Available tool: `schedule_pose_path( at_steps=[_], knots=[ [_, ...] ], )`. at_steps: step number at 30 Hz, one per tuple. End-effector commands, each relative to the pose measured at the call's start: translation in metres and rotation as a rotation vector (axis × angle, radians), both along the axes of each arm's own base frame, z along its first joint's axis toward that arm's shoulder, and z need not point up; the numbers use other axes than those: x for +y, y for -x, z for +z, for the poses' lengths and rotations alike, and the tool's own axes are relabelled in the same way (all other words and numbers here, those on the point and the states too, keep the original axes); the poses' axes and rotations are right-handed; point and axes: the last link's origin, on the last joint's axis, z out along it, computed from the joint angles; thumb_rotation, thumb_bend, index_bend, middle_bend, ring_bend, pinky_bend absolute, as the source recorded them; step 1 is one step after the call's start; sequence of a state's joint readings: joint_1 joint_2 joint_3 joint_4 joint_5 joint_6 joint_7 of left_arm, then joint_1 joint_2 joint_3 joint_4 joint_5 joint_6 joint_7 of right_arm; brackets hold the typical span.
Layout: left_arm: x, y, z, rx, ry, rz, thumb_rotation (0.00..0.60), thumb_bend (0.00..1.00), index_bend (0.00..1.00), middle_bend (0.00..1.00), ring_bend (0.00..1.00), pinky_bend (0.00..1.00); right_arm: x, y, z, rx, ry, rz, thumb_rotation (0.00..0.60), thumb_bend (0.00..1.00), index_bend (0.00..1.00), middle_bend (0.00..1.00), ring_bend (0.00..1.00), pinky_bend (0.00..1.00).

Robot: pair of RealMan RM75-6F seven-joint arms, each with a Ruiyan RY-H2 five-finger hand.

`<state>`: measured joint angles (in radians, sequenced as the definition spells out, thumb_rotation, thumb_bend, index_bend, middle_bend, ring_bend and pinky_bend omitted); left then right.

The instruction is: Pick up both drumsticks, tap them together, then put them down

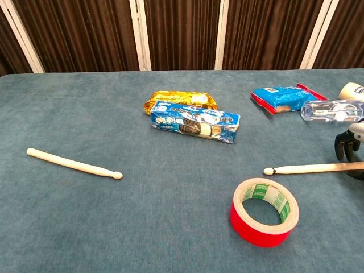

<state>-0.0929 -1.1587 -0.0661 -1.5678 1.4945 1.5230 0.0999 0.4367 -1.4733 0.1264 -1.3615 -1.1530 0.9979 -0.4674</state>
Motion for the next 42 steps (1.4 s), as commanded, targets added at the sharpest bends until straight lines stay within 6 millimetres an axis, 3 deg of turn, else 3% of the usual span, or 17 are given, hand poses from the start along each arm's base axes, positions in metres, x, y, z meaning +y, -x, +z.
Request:
schedule_pose_path(
  at_steps=[1, 42],
  knots=[
    [0.000, 0.000, 0.000, -0.001, 0.000, 0.001, 0.600, 0.31, 0.19, 0.09, 0.00, 0.00, -0.001, -0.002, -0.002, -0.004, 0.003, 0.003, 0.600, 0.35, 0.51, 0.50, 0.37, 0.09],
    [0.000, -0.001, -0.002, 0.009, 0.007, 0.003, 0.600, 0.31, 0.21, 0.09, 0.00, 0.00, -0.004, -0.001, -0.013, 0.026, -0.023, 0.008, 0.600, 0.39, 0.55, 0.54, 0.40, 0.09]
  ],
)
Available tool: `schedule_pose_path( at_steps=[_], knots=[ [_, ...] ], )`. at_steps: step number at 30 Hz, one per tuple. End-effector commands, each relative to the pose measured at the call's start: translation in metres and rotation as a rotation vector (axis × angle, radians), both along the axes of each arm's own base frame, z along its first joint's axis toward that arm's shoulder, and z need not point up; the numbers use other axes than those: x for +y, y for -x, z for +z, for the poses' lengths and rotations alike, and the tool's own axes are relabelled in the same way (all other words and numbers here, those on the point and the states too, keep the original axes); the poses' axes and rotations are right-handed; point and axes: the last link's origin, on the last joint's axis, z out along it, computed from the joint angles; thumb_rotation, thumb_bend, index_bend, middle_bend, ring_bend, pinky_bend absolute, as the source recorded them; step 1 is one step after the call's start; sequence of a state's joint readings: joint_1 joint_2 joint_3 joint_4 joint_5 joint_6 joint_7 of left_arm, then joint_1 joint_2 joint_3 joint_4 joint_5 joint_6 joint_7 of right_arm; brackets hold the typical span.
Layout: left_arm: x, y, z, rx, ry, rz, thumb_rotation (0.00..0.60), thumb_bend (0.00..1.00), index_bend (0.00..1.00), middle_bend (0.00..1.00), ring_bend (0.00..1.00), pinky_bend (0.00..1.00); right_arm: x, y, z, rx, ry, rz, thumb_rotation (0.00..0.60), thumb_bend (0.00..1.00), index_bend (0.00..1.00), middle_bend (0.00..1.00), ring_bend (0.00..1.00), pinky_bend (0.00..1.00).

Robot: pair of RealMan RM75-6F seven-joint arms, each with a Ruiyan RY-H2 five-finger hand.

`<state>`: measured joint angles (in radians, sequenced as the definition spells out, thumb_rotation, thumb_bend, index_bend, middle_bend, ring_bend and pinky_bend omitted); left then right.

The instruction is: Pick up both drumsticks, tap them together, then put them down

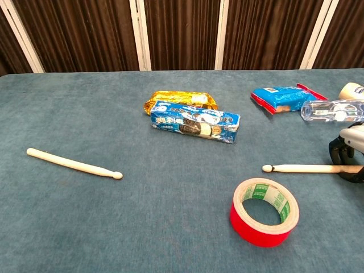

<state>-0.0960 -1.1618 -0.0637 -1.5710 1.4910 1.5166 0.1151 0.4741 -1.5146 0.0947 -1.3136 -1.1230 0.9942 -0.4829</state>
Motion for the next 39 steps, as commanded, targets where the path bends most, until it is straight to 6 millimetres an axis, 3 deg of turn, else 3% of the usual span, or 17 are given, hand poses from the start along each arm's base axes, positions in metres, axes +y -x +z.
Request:
schedule_pose_path(
  at_steps=[1, 19, 27, 39],
  knots=[
    [-0.0003, -0.0003, -0.0001, 0.000, 0.000, -0.001, 0.600, 0.31, 0.21, 0.09, 0.00, 0.00, -0.0002, -0.0012, 0.0004, -0.003, 0.002, 0.004, 0.600, 0.39, 0.56, 0.54, 0.40, 0.09],
    [-0.0005, -0.0003, -0.0008, -0.004, 0.008, 0.001, 0.600, 0.31, 0.21, 0.09, 0.00, 0.00, -0.0003, 0.0010, 0.0022, 0.021, -0.006, 0.011, 0.600, 0.41, 0.57, 0.54, 0.40, 0.08],
    [-0.0010, -0.0009, -0.0007, -0.004, 0.007, 0.000, 0.600, 0.31, 0.21, 0.09, 0.00, 0.00, -0.0006, -0.0023, 0.0041, 0.030, -0.010, 0.016, 0.600, 0.41, 0.45, 0.42, 0.37, 0.07],
    [-0.0014, -0.0006, 0.0003, -0.007, 0.006, 0.002, 0.600, 0.31, 0.21, 0.09, 0.00, 0.00, 0.0013, -0.0085, 0.0037, 0.031, -0.009, 0.021, 0.600, 0.41, 0.45, 0.41, 0.37, 0.07]
  ],
)
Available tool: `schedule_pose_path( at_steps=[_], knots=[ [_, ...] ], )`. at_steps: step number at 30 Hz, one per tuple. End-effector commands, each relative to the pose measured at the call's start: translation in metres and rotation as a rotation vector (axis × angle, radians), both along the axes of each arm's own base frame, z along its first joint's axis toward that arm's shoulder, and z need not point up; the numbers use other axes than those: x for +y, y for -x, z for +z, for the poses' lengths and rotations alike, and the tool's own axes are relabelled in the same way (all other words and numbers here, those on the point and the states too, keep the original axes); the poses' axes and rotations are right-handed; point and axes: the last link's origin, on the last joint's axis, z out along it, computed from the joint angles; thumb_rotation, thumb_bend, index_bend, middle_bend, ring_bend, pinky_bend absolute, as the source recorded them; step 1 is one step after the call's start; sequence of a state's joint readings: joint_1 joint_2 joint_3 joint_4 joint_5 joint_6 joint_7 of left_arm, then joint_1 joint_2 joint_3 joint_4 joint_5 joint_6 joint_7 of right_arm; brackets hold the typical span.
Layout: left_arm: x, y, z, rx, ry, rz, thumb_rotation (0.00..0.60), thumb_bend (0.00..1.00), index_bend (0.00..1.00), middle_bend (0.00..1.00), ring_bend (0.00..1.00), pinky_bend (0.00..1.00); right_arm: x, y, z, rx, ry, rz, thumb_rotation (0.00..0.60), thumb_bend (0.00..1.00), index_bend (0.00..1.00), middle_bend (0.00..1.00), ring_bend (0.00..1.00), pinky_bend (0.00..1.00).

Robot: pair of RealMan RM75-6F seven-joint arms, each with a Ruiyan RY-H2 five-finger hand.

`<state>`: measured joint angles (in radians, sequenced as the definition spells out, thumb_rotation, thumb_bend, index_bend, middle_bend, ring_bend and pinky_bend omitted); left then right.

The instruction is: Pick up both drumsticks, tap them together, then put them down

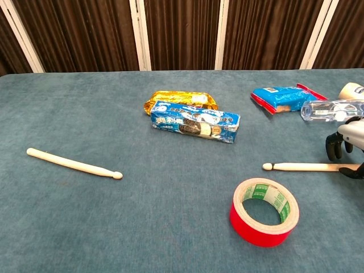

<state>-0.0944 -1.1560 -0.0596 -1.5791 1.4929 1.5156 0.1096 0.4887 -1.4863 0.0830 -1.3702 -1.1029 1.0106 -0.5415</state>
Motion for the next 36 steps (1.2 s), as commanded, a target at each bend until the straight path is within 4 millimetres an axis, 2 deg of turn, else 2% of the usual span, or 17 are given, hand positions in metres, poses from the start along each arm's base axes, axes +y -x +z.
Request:
schedule_pose_path(
  at_steps=[1, 9, 20, 36],
  knots=[
    [0.0000, 0.0002, 0.0000, 0.000, 0.000, 0.001, 0.600, 0.31, 0.21, 0.09, 0.00, 0.00, 0.0003, 0.0000, -0.0014, 0.000, -0.002, -0.004, 0.600, 0.41, 0.45, 0.41, 0.37, 0.07],
    [0.0005, 0.0004, -0.0007, 0.004, 0.004, 0.003, 0.600, 0.31, 0.22, 0.09, 0.00, 0.00, 0.0004, 0.0018, -0.0043, 0.005, -0.007, -0.013, 0.600, 0.41, 0.45, 0.42, 0.38, 0.07],
    [0.0004, 0.0000, -0.0015, 0.006, 0.005, 0.002, 0.600, 0.31, 0.22, 0.09, 0.00, 0.00, 0.0026, 0.0029, -0.0023, -0.001, 0.000, -0.016, 0.600, 0.41, 0.50, 0.50, 0.44, 0.07],
    [0.0006, 0.0006, -0.0012, 0.005, 0.005, 0.006, 0.600, 0.31, 0.23, 0.09, 0.00, 0.00, 0.0033, 0.0018, -0.0058, -0.005, -0.003, -0.011, 0.600, 0.41, 0.53, 0.52, 0.45, 0.07]
  ],
)
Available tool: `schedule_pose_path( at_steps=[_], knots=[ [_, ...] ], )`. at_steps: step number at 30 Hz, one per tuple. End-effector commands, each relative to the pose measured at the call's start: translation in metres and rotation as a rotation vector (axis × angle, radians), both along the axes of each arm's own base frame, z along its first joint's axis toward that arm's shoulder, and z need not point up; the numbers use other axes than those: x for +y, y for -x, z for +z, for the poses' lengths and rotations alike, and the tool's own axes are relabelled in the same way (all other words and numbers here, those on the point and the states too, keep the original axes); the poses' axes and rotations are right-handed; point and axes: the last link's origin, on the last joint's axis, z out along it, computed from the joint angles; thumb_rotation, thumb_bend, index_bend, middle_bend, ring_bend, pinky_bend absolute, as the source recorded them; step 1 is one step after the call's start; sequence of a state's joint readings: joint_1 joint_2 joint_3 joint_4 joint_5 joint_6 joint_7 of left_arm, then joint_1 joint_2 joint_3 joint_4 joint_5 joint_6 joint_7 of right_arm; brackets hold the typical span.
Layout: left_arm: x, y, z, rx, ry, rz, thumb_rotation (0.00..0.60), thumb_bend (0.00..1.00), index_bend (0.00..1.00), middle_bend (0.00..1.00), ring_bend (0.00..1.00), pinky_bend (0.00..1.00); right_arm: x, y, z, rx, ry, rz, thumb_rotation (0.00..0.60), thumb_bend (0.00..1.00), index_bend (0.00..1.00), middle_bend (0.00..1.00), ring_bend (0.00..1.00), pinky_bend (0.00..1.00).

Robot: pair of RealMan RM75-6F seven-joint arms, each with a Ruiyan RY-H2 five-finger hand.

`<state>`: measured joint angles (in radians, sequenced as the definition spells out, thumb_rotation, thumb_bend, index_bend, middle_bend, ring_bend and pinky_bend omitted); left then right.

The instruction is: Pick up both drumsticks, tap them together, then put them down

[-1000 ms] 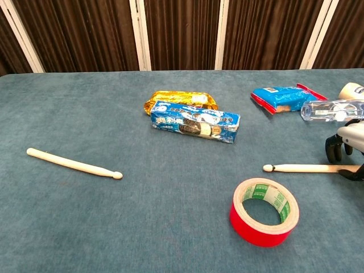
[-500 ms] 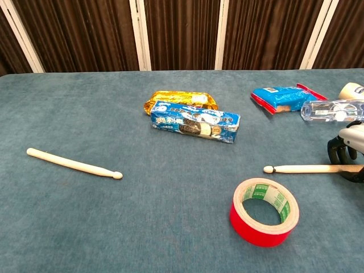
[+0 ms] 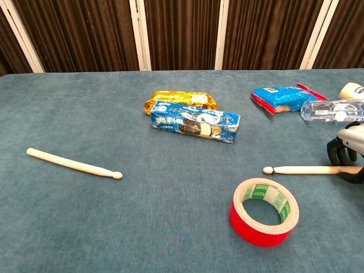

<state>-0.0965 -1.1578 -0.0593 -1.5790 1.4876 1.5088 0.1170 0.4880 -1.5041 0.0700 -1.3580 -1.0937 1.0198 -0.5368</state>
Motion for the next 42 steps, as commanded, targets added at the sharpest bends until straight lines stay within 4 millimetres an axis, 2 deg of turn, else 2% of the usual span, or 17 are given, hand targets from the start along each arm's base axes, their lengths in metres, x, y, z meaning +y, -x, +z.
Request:
schedule_pose_path(
  at_steps=[1, 13, 25, 42],
  knots=[
    [0.000, 0.000, 0.000, 0.000, 0.000, 0.000, 0.600, 0.31, 0.23, 0.09, 0.00, 0.00, 0.000, 0.000, -0.001, -0.001, 0.000, 0.001, 0.600, 0.41, 0.53, 0.53, 0.46, 0.07],
    [0.000, 0.000, 0.000, 0.000, 0.001, -0.002, 0.600, 0.31, 0.24, 0.09, 0.00, 0.00, 0.000, -0.001, -0.002, 0.003, 0.000, 0.009, 0.600, 0.41, 0.61, 0.59, 0.49, 0.07],
    [0.000, 0.000, -0.001, 0.001, 0.003, 0.001, 0.600, 0.31, 0.24, 0.09, 0.00, 0.00, -0.002, -0.002, 0.002, -0.010, -0.003, 0.037, 0.600, 0.41, 0.65, 0.62, 0.50, 0.07],
    [0.001, 0.001, -0.001, -0.001, 0.007, 0.006, 0.600, 0.31, 0.24, 0.09, 0.00, 0.00, -0.004, -0.006, 0.013, -0.166, -0.030, 0.145, 0.600, 0.41, 0.72, 0.66, 0.54, 0.07]
  ],
)
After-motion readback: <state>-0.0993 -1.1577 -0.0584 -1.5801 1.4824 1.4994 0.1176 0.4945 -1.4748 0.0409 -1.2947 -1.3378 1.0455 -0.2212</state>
